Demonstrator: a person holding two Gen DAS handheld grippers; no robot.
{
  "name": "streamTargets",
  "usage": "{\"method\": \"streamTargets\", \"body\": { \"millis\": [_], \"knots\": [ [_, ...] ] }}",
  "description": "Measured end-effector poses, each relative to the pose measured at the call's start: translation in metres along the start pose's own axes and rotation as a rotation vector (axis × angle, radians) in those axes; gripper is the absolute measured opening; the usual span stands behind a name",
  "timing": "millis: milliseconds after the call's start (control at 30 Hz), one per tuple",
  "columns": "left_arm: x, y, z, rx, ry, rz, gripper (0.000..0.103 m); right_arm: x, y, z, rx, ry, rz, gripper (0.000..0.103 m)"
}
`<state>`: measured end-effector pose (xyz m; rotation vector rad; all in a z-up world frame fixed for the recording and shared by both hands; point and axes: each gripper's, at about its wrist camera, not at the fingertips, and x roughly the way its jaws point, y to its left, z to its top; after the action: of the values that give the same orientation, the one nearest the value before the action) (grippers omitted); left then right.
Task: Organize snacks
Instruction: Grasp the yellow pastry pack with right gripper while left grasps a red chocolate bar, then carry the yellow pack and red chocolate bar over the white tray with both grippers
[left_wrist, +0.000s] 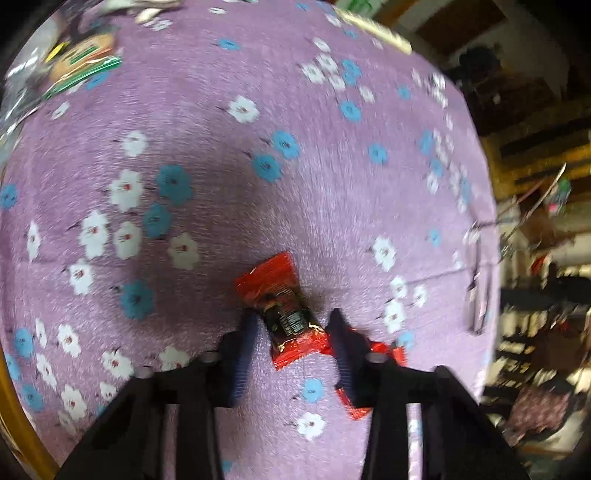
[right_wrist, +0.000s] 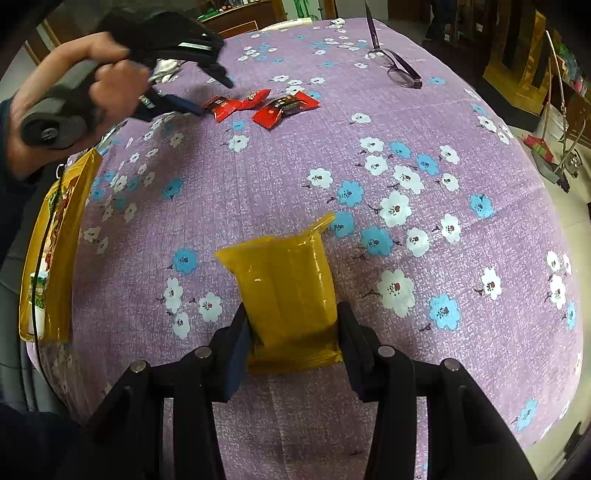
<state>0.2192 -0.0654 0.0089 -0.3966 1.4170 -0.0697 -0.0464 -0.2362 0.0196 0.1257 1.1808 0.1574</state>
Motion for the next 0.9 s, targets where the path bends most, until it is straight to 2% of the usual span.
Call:
{"method": "streamTargets", "body": {
  "millis": [33, 133, 233, 433, 567, 700, 800, 900],
  "knots": [
    [-0.001, -0.002, 0.000, 0.029, -0.025, 0.014, 0.027, 0.000, -0.001, -0.001, 0.000, -0.001, 0.005, 0.044],
    [-0.002, -0.002, -0.004, 0.088, -0.029, 0.025, 0.022, 0.000, -0.004, -0.001, 0.008, -0.001, 0.019, 0.044],
    [-0.008, 0.008, -0.019, 0.155, -0.038, 0.013, 0.022, 0.002, -0.004, 0.001, 0.011, 0.003, 0.023, 0.044],
    [-0.032, 0.050, -0.079, 0.273, -0.063, 0.018, 0.022, 0.005, -0.001, 0.008, 0.022, 0.009, 0.014, 0.044],
    [-0.048, 0.075, -0.132, 0.359, -0.055, 0.006, 0.024, 0.009, 0.006, 0.014, 0.021, 0.016, 0.009, 0.044],
    [-0.058, 0.091, -0.170, 0.430, -0.069, 0.010, 0.024, 0.014, 0.019, 0.019, 0.005, 0.025, 0.013, 0.043],
    [-0.061, 0.096, -0.181, 0.485, -0.089, 0.009, 0.024, 0.018, 0.030, 0.023, -0.015, 0.029, 0.012, 0.043],
    [-0.062, 0.098, -0.179, 0.484, -0.086, 0.001, 0.024, 0.021, 0.042, 0.024, -0.052, 0.024, -0.029, 0.044]
  ]
}}
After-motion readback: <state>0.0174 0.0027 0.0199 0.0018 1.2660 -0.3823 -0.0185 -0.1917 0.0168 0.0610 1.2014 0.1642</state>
